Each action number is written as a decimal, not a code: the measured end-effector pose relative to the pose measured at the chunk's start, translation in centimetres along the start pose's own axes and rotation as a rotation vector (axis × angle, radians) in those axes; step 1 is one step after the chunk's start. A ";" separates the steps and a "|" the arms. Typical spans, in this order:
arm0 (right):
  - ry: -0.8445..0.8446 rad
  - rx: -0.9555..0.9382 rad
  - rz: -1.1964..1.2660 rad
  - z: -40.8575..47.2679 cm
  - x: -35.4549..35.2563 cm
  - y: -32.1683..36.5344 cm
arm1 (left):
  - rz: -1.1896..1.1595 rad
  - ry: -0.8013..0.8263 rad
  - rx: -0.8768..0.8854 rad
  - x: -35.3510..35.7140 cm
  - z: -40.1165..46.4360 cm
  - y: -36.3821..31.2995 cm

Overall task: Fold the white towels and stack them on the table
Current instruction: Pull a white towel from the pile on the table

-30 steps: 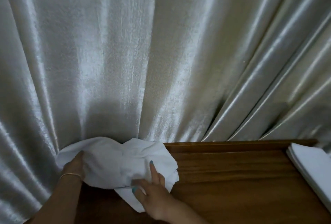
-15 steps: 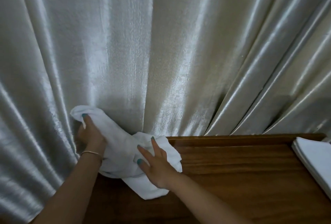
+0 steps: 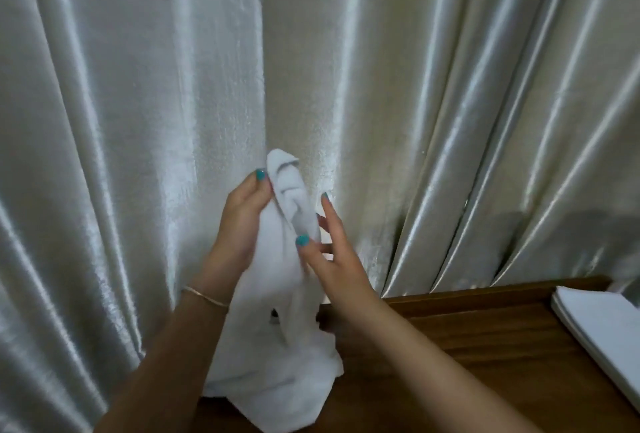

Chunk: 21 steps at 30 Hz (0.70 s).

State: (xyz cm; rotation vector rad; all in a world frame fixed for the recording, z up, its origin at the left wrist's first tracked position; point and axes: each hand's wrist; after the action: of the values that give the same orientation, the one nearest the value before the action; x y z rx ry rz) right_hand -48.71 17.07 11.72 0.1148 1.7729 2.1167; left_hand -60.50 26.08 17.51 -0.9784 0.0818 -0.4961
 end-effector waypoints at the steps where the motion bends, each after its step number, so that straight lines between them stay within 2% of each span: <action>1: -0.031 -0.019 0.038 -0.4 -1.6 0.6 | -0.021 0.021 0.018 1.7 -0.7 -0.5; 4: -0.118 -0.050 0.127 -1.5 -6.5 1.4 | -0.063 0.090 0.003 6.6 -2.8 -0.7; 6: -0.121 -0.041 0.170 -1.9 -9.9 1.9 | -0.178 0.150 -0.082 10.2 -3.6 -0.9; 9: -0.089 -0.024 0.065 -2.1 -15.2 2.4 | -0.396 0.175 -0.178 14.8 -3.7 -1.3; 11: -0.009 -0.010 -0.013 -2.3 -18.4 2.4 | -0.479 0.166 -0.220 17.1 -3.2 -1.6; 16: 0.242 0.080 0.164 -3.3 -23.8 0.7 | -0.564 0.149 -0.350 20.2 -2.5 -1.4; 19: 0.254 0.106 0.165 -3.8 -25.5 0.7 | -0.418 0.163 -0.336 21.4 -2.3 -2.3; 21: 0.211 0.116 0.166 -4.0 -26.3 0.7 | -0.026 0.166 -0.252 21.4 -2.3 -2.0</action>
State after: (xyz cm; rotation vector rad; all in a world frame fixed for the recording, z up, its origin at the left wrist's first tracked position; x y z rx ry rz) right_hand -25.74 4.49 16.25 0.0734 2.0741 2.2096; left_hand -42.98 13.98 21.10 -1.1839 0.2863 -0.6001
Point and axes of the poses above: each hand's wrist, its own z-axis towards the middle knuckle, its own x-axis out of the palm, y = z × x, and after that the axes turned 9 degrees about x, right-handed
